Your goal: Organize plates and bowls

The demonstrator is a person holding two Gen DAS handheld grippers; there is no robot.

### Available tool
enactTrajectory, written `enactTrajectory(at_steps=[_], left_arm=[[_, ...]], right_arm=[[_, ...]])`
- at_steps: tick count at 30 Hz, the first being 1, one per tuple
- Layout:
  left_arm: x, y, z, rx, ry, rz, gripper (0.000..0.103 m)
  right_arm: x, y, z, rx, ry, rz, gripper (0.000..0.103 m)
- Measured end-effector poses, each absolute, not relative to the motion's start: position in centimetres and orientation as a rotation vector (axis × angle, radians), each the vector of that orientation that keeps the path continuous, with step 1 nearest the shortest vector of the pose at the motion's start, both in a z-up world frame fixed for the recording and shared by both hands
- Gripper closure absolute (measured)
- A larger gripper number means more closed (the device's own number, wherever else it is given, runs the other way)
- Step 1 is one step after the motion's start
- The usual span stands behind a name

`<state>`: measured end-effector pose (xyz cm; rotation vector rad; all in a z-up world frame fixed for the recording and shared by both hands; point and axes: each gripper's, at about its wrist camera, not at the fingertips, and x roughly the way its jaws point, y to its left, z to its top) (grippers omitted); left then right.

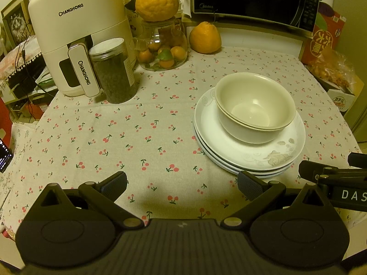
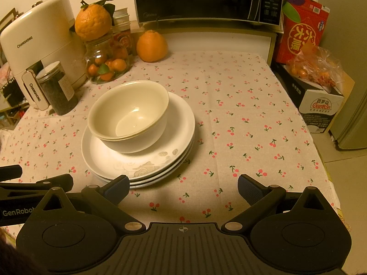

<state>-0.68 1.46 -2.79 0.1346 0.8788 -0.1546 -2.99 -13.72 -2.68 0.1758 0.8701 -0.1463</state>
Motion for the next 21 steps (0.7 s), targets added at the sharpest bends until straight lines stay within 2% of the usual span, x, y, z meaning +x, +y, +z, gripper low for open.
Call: enactTrajectory(at_steps=[21], left_arm=[[-0.72, 1.55, -3.12, 0.135, 0.888, -0.159, 0.0]], right_arm=[[-3.17, -13.77, -2.97, 0.175, 0.873, -0.146, 0.001]])
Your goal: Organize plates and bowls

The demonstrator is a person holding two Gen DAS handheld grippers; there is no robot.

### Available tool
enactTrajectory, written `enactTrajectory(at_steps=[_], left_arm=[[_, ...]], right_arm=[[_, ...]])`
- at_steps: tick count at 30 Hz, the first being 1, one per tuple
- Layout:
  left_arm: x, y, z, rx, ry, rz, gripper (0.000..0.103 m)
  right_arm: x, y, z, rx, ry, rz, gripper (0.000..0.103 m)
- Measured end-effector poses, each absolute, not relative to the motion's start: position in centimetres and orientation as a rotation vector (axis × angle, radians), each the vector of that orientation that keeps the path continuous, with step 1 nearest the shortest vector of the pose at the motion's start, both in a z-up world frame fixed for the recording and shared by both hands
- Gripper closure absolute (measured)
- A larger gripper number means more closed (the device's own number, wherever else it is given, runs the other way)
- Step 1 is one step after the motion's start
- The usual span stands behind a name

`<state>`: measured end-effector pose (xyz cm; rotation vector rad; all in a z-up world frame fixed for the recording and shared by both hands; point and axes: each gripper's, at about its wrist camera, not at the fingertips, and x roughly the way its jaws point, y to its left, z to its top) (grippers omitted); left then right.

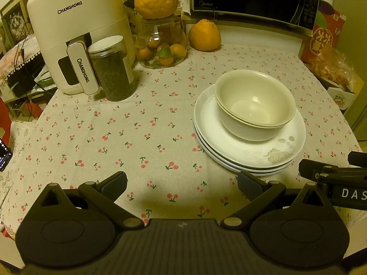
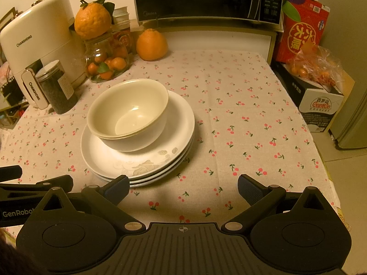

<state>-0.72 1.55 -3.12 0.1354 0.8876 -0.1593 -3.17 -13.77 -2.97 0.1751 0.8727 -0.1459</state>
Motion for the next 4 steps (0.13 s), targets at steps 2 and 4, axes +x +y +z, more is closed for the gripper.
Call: enactTrajectory(at_steps=[2, 4], left_arm=[[-0.71, 1.55, -3.21, 0.135, 0.892, -0.162, 0.0], [-0.65, 1.51, -3.29, 0.139, 0.897, -0.166, 0.0]], right_arm=[[-3.22, -13.8, -3.04, 0.176, 0.872, -0.145, 0.001], [-3.29, -13.81, -3.07, 0.175, 0.872, -0.144, 0.001]])
